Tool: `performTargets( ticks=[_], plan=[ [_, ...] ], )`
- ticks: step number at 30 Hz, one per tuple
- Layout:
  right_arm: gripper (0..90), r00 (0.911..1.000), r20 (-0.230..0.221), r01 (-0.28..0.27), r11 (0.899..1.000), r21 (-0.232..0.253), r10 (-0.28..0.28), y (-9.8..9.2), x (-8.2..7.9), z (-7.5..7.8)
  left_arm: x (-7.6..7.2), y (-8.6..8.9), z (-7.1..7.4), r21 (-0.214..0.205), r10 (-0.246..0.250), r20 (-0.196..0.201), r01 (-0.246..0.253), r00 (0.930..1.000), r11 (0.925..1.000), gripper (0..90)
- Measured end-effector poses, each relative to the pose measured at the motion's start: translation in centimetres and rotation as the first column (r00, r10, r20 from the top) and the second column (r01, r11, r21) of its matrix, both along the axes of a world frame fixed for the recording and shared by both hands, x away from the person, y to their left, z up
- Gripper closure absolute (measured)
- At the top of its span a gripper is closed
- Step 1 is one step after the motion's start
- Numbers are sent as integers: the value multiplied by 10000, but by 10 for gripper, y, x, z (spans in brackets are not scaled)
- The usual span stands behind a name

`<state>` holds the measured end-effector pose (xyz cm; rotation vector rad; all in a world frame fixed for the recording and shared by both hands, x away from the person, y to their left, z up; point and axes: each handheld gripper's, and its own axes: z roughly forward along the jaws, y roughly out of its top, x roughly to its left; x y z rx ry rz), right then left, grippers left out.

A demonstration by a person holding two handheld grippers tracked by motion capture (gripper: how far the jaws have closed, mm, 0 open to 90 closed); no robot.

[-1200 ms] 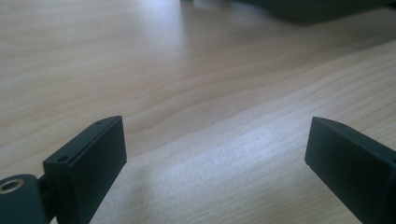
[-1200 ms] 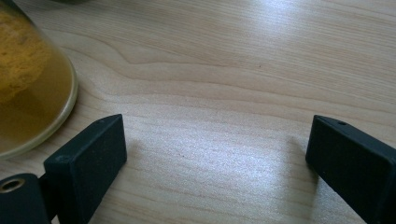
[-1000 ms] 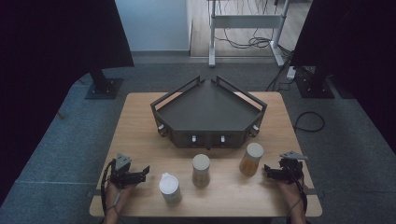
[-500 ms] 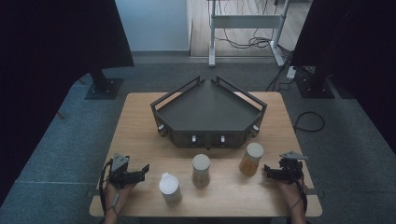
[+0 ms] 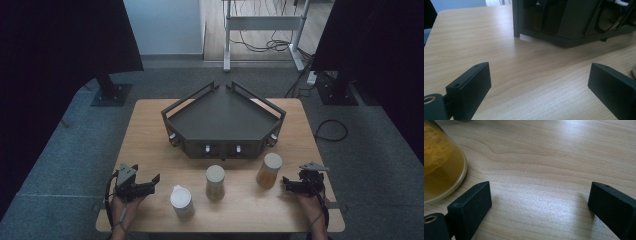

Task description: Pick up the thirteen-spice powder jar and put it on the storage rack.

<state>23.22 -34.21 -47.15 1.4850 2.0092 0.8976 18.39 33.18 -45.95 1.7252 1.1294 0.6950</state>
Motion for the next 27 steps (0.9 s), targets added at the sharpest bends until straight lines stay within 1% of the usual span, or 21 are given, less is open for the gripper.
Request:
performTargets(
  ticks=[5,14,27],
  plan=[
    [43,10000,-1,2,10000,0,-2,0,0,0,-3,0,2,-80,-53,198,55,9998,10000,47],
    [43,10000,-1,1,10000,-1,-1,0,0,0,-7,2,5,-300,-204,411,216,9989,9993,48],
    [43,10000,1,1,10000,-2,-1,0,0,0,-11,1,14,-360,-437,520,456,9977,9983,49]
  ],
)
